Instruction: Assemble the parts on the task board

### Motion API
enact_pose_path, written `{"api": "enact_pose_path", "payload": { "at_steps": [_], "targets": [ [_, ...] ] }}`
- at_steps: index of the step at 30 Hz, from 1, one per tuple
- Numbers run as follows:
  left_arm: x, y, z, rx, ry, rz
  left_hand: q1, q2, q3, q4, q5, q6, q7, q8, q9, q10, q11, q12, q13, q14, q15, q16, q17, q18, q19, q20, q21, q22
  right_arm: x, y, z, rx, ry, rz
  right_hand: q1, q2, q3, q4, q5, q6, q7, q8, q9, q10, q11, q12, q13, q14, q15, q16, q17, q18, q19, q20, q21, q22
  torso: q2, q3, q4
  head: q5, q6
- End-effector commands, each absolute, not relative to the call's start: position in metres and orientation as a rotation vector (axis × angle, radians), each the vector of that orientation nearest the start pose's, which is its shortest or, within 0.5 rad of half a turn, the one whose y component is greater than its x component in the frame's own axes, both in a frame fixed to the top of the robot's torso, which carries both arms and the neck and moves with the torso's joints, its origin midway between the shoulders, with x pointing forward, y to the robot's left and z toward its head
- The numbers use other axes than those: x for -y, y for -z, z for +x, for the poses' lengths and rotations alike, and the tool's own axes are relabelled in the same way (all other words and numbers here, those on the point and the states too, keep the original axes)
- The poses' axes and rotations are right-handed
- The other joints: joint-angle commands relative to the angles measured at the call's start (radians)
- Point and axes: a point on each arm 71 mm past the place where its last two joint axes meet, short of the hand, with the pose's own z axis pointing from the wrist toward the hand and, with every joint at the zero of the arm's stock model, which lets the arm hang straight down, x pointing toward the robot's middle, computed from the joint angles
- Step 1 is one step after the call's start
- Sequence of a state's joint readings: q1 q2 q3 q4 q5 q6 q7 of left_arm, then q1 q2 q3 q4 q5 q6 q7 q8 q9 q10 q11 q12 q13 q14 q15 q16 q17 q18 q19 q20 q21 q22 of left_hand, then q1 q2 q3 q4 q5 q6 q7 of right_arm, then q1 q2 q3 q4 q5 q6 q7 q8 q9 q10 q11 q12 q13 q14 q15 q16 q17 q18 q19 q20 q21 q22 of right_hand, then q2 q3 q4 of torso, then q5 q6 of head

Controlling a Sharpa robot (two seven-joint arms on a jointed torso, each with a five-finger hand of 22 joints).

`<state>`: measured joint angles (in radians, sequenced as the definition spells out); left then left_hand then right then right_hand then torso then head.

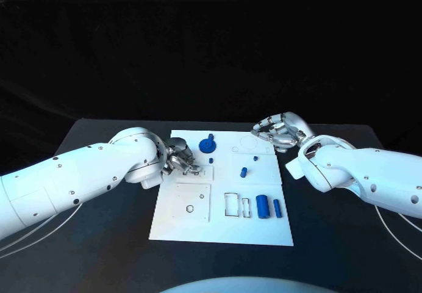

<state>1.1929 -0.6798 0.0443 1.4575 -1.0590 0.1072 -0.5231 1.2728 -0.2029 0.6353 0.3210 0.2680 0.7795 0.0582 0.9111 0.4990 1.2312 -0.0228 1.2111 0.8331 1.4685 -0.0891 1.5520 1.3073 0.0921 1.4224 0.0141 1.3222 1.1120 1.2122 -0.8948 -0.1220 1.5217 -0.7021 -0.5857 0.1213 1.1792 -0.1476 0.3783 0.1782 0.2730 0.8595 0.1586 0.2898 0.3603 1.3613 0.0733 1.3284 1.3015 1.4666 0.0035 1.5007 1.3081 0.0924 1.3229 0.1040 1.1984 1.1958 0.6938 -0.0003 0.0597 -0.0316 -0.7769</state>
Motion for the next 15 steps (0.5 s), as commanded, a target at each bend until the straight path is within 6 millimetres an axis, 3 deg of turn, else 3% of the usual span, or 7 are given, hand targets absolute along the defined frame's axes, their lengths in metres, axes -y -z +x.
{"api": "enact_pose_path", "payload": {
  "at_steps": [1,7,10,11,12,14,15],
  "targets": [
    [-0.151,0.199,0.495,-2.293,0.596,-0.200,-0.009,-0.001,0.175,-0.167,-0.007,0.006,-0.003,0.005,0.007,0.004,0.002,-0.001,-0.002,0.088,0.006,-0.002,0.208,-0.001,-0.005,0.005,0.000,-0.001,0.242,0.198,0.482,-1.549,-0.944,0.564,-0.007,0.002,-0.001,0.006,0.005,-0.004,-0.002,0.006,0.001,-0.004,-0.001,-0.006,-0.004,0.053,-0.004,-0.006,0.036,0.009,-0.009,0.002,-0.008,-0.006,-0.001,0.0003,-0.0002,0.002,0.002],
    [-0.157,0.189,0.505,-2.343,0.585,-0.191,-0.009,-0.002,0.180,-0.173,-0.009,0.005,-0.003,0.006,0.007,0.004,0.002,-0.001,-0.002,0.089,0.006,-0.001,0.211,-0.001,-0.006,0.006,-0.002,-0.004,0.243,0.198,0.483,-1.540,-0.949,0.568,-0.005,0.001,-0.004,0.010,0.007,-0.012,0.000,0.005,0.003,-0.042,0.001,-0.046,-0.044,0.035,-0.003,-0.031,-0.025,0.026,-0.058,0.003,-0.080,-0.072,0.001,0.0001,-0.0032,0.003,0.004],
    [-0.158,0.185,0.512,-2.411,0.578,-0.163,-0.010,-0.001,0.186,-0.180,-0.013,0.002,-0.002,0.007,0.007,0.000,0.002,-0.005,-0.010,0.090,0.006,0.000,0.214,0.001,-0.009,0.007,-0.006,-0.012,0.243,0.197,0.485,-1.532,-0.966,0.575,0.009,0.002,0.002,0.015,0.008,-0.029,0.003,0.009,0.010,-0.233,0.006,-0.278,-0.269,-0.066,-0.001,-0.181,-0.293,0.085,-0.262,0.007,-0.384,-0.337,0.000,0.0006,-0.0031,0.006,0.005],
    [-0.159,0.184,0.515,-2.433,0.575,-0.155,-0.010,-0.001,0.186,-0.180,-0.013,0.002,-0.002,0.007,0.007,0.000,0.002,-0.005,-0.010,0.090,0.006,0.000,0.214,0.001,-0.009,0.007,-0.006,-0.012,0.243,0.197,0.486,-1.529,-0.973,0.578,0.014,0.003,0.006,0.017,0.007,-0.036,0.005,0.014,0.014,-0.317,0.009,-0.391,-0.379,-0.117,0.006,-0.264,-0.417,0.093,-0.296,0.008,-0.439,-0.375,0.000,0.0011,-0.0033,0.007,0.005],
    [-0.159,0.184,0.515,-2.438,0.574,-0.153,-0.010,-0.001,0.186,-0.180,-0.013,0.002,-0.002,0.007,0.007,0.000,0.002,-0.005,-0.010,0.090,0.006,0.000,0.214,0.001,-0.009,0.007,-0.006,-0.012,0.243,0.197,0.486,-1.529,-0.975,0.579,0.014,0.003,0.006,0.017,0.007,-0.036,0.005,0.014,0.014,-0.317,0.009,-0.391,-0.379,-0.117,0.006,-0.264,-0.417,0.093,-0.296,0.008,-0.439,-0.375,0.000,0.0013,-0.0028,0.007,0.005],
    [-0.159,0.183,0.521,-2.491,0.563,-0.134,-0.011,0.000,0.188,-0.185,-0.016,0.000,-0.001,0.006,0.007,-0.001,0.003,-0.007,-0.012,0.091,0.007,0.002,0.219,0.001,-0.011,0.008,-0.008,-0.015,0.244,0.195,0.489,-1.522,-0.996,0.589,0.027,0.002,0.020,0.020,0.008,-0.052,0.017,0.022,0.022,-0.400,0.018,-0.517,-0.486,-0.261,0.016,-0.503,-0.702,0.088,-0.347,0.022,-0.528,-0.429,0.000,0.0016,-0.0020,0.007,0.006],
    [-0.159,0.182,0.524,-2.507,0.558,-0.130,-0.013,0.001,0.189,-0.187,-0.018,0.000,0.000,0.006,0.006,-0.003,0.004,-0.009,-0.015,0.091,0.008,0.002,0.220,0.002,-0.014,0.009,-0.012,-0.021,0.245,0.194,0.490,-1.519,-1.006,0.594,0.035,0.002,0.033,0.023,0.008,-0.060,0.025,0.030,0.028,-0.424,0.026,-0.575,-0.541,-0.290,0.025,-0.584,-0.731,0.086,-0.371,0.033,-0.588,-0.470,0.000,0.0018,-0.0020,0.008,0.006]
  ]
}}
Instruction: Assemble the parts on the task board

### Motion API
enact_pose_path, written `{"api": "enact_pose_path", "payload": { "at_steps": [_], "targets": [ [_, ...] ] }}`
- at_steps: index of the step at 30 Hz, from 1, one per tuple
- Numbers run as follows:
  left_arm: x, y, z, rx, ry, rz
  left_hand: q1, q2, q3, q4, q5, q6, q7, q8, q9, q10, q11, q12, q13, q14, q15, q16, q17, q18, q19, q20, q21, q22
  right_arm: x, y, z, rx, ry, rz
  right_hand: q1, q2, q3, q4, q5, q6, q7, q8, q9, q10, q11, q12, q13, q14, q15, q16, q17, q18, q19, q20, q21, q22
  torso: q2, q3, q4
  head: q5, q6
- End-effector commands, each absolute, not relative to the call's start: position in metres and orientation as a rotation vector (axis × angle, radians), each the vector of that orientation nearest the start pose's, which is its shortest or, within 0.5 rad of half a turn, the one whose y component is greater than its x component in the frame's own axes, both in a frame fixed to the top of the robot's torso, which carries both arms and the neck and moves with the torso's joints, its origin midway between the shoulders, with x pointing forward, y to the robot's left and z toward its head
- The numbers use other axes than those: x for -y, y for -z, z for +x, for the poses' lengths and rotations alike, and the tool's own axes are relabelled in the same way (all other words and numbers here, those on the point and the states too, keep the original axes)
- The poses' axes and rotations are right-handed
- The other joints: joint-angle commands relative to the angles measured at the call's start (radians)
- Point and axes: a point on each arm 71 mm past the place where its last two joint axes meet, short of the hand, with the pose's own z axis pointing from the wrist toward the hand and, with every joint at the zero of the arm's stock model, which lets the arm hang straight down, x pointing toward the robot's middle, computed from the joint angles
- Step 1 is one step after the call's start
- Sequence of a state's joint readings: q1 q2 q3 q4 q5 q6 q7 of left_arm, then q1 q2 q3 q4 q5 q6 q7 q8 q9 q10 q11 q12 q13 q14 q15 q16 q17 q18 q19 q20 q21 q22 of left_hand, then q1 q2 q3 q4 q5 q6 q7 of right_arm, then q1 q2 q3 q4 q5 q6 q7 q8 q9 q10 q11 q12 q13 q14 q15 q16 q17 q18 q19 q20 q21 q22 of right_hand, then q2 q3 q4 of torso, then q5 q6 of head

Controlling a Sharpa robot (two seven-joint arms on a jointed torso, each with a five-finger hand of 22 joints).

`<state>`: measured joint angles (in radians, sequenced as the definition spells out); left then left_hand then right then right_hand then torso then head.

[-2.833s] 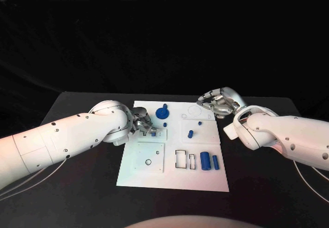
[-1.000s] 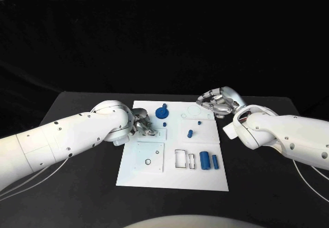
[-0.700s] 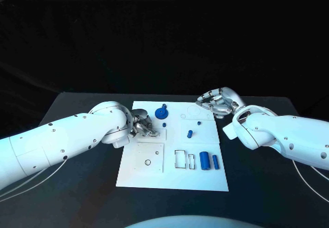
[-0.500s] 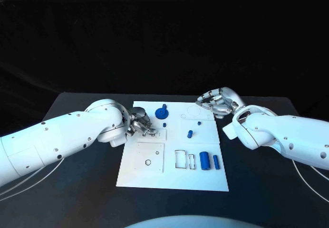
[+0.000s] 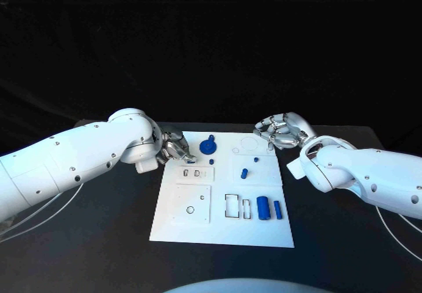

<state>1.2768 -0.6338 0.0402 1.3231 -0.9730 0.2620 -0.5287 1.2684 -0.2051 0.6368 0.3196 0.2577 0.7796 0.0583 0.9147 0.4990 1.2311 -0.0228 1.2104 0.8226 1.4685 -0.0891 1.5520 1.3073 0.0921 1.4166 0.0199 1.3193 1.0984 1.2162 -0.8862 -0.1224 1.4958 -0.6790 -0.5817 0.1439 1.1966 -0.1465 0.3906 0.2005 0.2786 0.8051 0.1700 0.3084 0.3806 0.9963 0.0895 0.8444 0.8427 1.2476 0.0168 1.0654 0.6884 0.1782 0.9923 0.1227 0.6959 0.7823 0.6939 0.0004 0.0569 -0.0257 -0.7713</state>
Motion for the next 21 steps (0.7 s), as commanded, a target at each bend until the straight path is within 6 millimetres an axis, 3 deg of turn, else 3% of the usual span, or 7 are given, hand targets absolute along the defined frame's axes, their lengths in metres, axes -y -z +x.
{"api": "enact_pose_path", "payload": {
  "at_steps": [1,6,7,10,11,17,21],
  "targets": [
    [-0.159,0.182,0.525,-2.516,0.555,-0.128,-0.008,0.004,0.188,-0.186,-0.007,0.000,0.000,0.003,0.006,-0.003,0.004,-0.008,-0.004,0.091,0.008,0.002,0.220,0.002,-0.008,0.003,-0.009,-0.007,0.245,0.193,0.491,-1.516,-1.012,0.596,0.019,0.000,0.025,0.002,0.002,-0.008,0.015,0.014,0.010,-0.063,0.013,-0.114,-0.106,-0.078,0.016,-0.176,-0.120,0.002,-0.047,0.018,-0.106,-0.071,-0.001,0.0006,0.0010,0.002,0.001],
    [-0.160,0.181,0.533,-2.563,0.542,-0.128,-0.014,0.010,0.190,-0.190,-0.013,-0.002,0.002,0.002,0.005,-0.003,0.006,-0.008,-0.004,0.091,0.009,0.003,0.221,0.003,-0.010,0.005,-0.012,-0.010,0.248,0.187,0.497,-1.495,-1.044,0.599,0.027,-0.012,0.058,0.007,0.001,-0.024,0.036,0.026,0.018,-0.076,0.042,-0.296,-0.293,-0.157,0.048,-0.363,-0.176,0.001,-0.104,0.052,-0.236,-0.164,0.000,0.0001,0.0021,0.004,0.002],
    [-0.160,0.182,0.535,-2.574,0.539,-0.129,-0.018,0.014,0.191,-0.191,-0.018,-0.002,0.003,0.002,0.004,-0.003,0.006,-0.009,-0.005,0.091,0.010,0.003,0.222,0.002,-0.011,0.006,-0.012,-0.010,0.249,0.185,0.499,-1.490,-1.050,0.599,0.030,-0.012,0.066,0.006,0.001,-0.030,0.048,0.025,0.016,-0.091,0.056,-0.351,-0.349,-0.223,0.068,-0.442,-0.205,-0.007,-0.144,0.066,-0.284,-0.195,-0.001,0.0003,0.0025,0.004,0.002],
    [-0.159,0.183,0.539,-2.609,0.530,-0.125,-0.032,0.029,0.191,-0.199,-0.058,-0.006,0.005,-0.001,0.001,-0.005,0.009,-0.011,-0.009,0.092,0.013,0.004,0.224,0.003,-0.012,0.009,-0.013,-0.011,0.251,0.181,0.504,-1.473,-1.063,0.595,0.032,-0.013,0.071,0.004,0.001,-0.035,0.054,0.024,0.013,-0.092,0.065,-0.385,-0.390,-0.251,0.081,-0.492,-0.227,-0.008,-0.164,0.077,-0.315,-0.217,0.000,0.0000,0.0030,0.005,0.001],
    [-0.158,0.184,0.541,-2.620,0.525,-0.121,-0.034,0.033,0.191,-0.202,-0.071,-0.007,0.005,-0.003,0.000,-0.006,0.009,-0.011,-0.010,0.092,0.013,0.004,0.224,0.003,-0.013,0.010,-0.014,-0.011,0.252,0.179,0.505,-1.467,-1.068,0.593,0.036,-0.011,0.075,-0.003,0.002,-0.051,0.070,0.017,0.005,-0.112,0.084,-0.438,-0.448,-0.316,0.107,-0.575,-0.265,-0.016,-0.207,0.097,-0.368,-0.252,0.000,0.0004,0.0031,0.007,0.001],
    [-0.151,0.188,0.546,-2.647,0.502,-0.112,-0.046,0.052,0.194,-0.214,-0.117,-0.008,0.007,-0.010,-0.006,-0.007,0.012,-0.011,-0.011,0.092,0.015,0.004,0.225,0.003,-0.013,0.012,-0.013,-0.009,0.250,0.172,0.509,-1.440,-1.096,0.576,0.035,0.003,0.074,-0.029,0.004,-0.059,0.088,-0.007,-0.036,-0.083,0.105,-0.537,-0.617,-0.342,0.139,-0.741,-0.369,0.003,-0.264,0.152,-0.514,-0.371,0.001,-0.0007,0.0009,0.010,0.003],
    [-0.144,0.190,0.549,-2.636,0.494,-0.124,-0.063,0.069,0.197,-0.211,-0.125,-0.001,0.007,-0.011,-0.009,0.004,0.012,0.001,0.008,0.092,0.016,0.005,0.226,0.002,-0.010,0.013,-0.009,-0.002,0.246,0.168,0.510,-1.422,-1.114,0.560,0.034,0.007,0.071,-0.040,0.005,-0.055,0.090,-0.019,-0.052,-0.074,0.107,-0.560,-0.662,-0.335,0.143,-0.777,-0.398,0.005,-0.253,0.157,-0.543,-0.403,0.003,-0.0013,0.0004,0.009,0.003]
  ]
}}
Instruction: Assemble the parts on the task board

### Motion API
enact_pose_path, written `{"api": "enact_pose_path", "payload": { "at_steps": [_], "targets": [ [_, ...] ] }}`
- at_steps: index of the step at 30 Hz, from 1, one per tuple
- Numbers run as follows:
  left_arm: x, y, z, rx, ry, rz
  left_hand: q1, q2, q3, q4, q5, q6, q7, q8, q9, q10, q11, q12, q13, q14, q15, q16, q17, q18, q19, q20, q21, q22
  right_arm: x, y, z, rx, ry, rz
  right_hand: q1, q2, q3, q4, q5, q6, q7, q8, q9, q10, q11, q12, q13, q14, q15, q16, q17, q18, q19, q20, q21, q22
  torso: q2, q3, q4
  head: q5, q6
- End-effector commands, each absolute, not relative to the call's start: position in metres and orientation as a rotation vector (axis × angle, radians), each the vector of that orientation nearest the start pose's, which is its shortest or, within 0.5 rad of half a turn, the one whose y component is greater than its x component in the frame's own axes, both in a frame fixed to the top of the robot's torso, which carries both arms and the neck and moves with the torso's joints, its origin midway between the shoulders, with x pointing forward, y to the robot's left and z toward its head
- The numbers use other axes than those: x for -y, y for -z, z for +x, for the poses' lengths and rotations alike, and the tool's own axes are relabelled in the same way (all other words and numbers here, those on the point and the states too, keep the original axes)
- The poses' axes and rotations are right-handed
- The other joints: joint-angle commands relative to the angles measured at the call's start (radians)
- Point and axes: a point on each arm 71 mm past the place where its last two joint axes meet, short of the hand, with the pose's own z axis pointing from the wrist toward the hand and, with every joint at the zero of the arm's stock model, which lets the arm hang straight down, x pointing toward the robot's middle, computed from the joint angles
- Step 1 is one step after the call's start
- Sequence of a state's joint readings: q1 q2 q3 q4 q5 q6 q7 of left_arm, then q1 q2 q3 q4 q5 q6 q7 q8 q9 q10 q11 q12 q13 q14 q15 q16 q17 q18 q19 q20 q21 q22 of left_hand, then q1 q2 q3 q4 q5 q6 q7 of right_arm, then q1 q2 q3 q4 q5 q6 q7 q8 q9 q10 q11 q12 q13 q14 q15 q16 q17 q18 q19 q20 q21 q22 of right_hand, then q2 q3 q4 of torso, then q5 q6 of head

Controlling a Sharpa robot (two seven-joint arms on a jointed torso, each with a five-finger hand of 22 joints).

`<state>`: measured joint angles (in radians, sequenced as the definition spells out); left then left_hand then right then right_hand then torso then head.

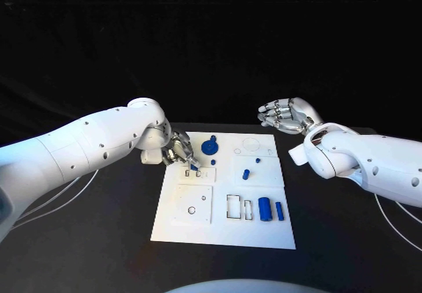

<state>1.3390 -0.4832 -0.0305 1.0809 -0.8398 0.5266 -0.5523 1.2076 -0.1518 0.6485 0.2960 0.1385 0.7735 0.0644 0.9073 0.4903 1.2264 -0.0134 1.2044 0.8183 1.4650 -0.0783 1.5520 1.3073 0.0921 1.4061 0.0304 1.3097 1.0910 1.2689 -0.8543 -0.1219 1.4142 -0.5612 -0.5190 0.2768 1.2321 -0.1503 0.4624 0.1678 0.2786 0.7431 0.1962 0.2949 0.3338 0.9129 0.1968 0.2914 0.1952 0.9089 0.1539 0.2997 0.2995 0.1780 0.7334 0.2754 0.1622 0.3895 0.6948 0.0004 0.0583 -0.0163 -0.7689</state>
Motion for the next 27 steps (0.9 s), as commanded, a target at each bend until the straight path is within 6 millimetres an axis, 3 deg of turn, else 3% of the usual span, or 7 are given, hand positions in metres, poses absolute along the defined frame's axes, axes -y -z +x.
{"api": "enact_pose_path", "payload": {
  "at_steps": [1,27],
  "targets": [
    [-0.142,0.190,0.550,-2.632,0.491,-0.127,-0.002,0.016,0.185,-0.188,-0.006,0.005,0.001,-0.004,0.000,0.009,0.003,0.007,0.012,0.096,0.005,0.005,0.226,0.002,0.000,0.002,0.001,0.006,0.245,0.167,0.510,-1.418,-1.120,0.555,-0.002,0.012,-0.001,-0.010,0.005,0.007,0.065,-0.008,-0.009,0.010,0.001,-0.012,-0.024,0.004,0.007,-0.018,-0.016,0.005,0.009,0.005,-0.014,-0.017,0.002,-0.0013,-0.0004,-0.001,0.001],
    [-0.122,0.199,0.549,-2.610,0.411,-0.034,-0.048,0.016,0.220,-0.225,0.025,0.040,-0.013,0.009,-0.002,0.058,-0.010,0.054,0.088,0.099,-0.004,0.009,0.238,-0.004,0.016,-0.004,0.020,0.038,0.224,0.155,0.510,-1.380,-1.180,0.496,-0.012,0.022,-0.012,-0.038,0.010,-0.002,0.079,-0.046,-0.046,-0.012,0.018,-0.071,-0.113,-0.021,0.026,-0.108,-0.081,-0.002,0.019,0.012,-0.074,-0.086,0.003,-0.0026,0.0003,0.000,-0.007]
  ]
}}
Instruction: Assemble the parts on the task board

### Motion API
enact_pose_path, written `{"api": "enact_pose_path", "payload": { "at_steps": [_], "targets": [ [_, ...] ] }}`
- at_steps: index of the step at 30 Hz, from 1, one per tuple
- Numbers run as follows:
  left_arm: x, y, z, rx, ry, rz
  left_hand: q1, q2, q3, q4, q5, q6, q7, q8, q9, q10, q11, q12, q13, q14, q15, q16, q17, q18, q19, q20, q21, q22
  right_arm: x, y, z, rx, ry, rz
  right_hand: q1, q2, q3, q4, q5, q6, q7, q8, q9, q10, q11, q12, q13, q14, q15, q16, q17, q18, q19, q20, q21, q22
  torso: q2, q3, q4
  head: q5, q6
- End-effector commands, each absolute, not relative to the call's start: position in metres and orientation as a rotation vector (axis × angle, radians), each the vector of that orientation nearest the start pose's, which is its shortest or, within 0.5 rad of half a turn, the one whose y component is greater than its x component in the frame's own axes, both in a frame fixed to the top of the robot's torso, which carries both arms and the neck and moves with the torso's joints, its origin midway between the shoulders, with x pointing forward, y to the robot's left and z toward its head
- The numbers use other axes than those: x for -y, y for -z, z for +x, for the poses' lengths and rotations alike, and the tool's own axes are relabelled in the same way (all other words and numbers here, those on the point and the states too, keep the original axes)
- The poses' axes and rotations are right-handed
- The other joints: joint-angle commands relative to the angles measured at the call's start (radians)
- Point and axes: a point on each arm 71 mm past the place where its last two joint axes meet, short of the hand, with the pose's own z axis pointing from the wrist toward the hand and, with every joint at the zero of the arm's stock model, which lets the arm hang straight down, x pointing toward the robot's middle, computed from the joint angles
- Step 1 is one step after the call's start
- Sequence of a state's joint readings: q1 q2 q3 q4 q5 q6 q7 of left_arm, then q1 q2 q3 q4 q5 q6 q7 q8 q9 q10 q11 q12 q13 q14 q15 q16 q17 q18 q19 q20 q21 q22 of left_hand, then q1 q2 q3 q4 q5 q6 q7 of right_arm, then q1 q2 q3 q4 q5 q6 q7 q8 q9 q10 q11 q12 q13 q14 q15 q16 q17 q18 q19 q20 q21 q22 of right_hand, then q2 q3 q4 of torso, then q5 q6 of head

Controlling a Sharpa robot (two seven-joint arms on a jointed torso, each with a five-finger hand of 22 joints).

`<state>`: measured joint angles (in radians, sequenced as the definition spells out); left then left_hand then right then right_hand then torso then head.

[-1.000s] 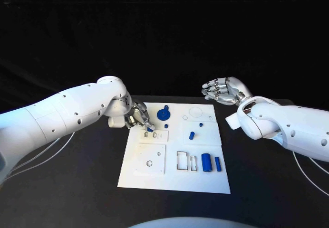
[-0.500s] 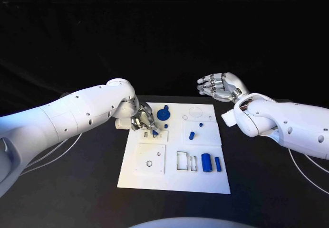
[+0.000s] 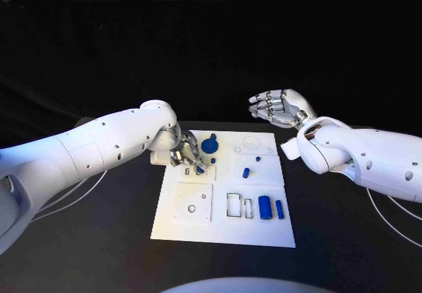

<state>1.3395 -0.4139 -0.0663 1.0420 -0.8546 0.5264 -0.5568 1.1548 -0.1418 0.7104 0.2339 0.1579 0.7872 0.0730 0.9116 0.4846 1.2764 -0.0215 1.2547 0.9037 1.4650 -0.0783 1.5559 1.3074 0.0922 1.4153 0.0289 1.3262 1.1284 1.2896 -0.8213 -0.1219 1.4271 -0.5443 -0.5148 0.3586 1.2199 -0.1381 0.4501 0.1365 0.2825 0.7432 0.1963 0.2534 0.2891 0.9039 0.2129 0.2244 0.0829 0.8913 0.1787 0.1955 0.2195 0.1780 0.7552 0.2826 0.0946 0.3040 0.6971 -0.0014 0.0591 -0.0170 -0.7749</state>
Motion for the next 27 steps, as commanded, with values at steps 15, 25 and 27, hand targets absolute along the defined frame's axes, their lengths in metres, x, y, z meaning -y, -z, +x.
{"api": "enact_pose_path", "payload": {
  "at_steps": [15,25,27],
  "targets": [
    [-0.1232,0.2002,0.5502,-2.587,0.377,-0.016,-0.006,0.008,0.161,-0.163,0.007,0.033,-0.023,0.006,0.003,0.016,-0.003,0.009,0.012,0.100,-0.006,0.006,0.240,-0.005,0.009,-0.004,0.007,0.006,0.2239,0.1550,0.5103,-1.383,-1.181,0.495,-0.001,0.011,-0.001,-0.007,0.007,-0.001,0.080,-0.006,-0.003,-0.003,0.003,-0.007,-0.004,-0.004,0.002,-0.007,-0.003,-0.003,-0.003,0.005,-0.009,-0.004,-0.001,0.0000,-0.0009,0.000,-0.004],
    [-0.1230,0.2025,0.5502,-2.586,0.365,-0.009,-0.008,0.009,0.163,-0.165,0.008,0.034,-0.024,0.007,0.003,0.019,-0.004,0.011,0.016,0.100,-0.006,0.006,0.241,-0.006,0.010,-0.005,0.008,0.009,0.2245,0.1552,0.5104,-1.385,-1.180,0.496,-0.002,0.011,-0.002,-0.007,0.006,0.000,0.080,-0.007,-0.004,-0.003,0.003,-0.008,-0.006,-0.004,0.003,-0.010,-0.005,-0.003,-0.003,0.005,-0.011,-0.006,0.000,-0.0008,-0.0003,-0.001,-0.006],
    [-0.1230,0.2030,0.5500,-2.588,0.364,-0.006,-0.009,0.009,0.163,-0.165,0.009,0.035,-0.025,0.007,0.003,0.020,-0.005,0.012,0.018,0.100,-0.007,0.007,0.243,-0.006,0.011,-0.005,0.010,0.011,0.2246,0.1552,0.5104,-1.386,-1.180,0.496,-0.002,0.011,-0.002,-0.007,0.006,0.000,0.080,-0.007,-0.004,-0.003,0.003,-0.008,-0.006,-0.004,0.003,-0.010,-0.005,-0.003,-0.003,0.005,-0.011,-0.006,0.000,-0.0005,-0.0007,0.000,-0.007]
  ]
}}
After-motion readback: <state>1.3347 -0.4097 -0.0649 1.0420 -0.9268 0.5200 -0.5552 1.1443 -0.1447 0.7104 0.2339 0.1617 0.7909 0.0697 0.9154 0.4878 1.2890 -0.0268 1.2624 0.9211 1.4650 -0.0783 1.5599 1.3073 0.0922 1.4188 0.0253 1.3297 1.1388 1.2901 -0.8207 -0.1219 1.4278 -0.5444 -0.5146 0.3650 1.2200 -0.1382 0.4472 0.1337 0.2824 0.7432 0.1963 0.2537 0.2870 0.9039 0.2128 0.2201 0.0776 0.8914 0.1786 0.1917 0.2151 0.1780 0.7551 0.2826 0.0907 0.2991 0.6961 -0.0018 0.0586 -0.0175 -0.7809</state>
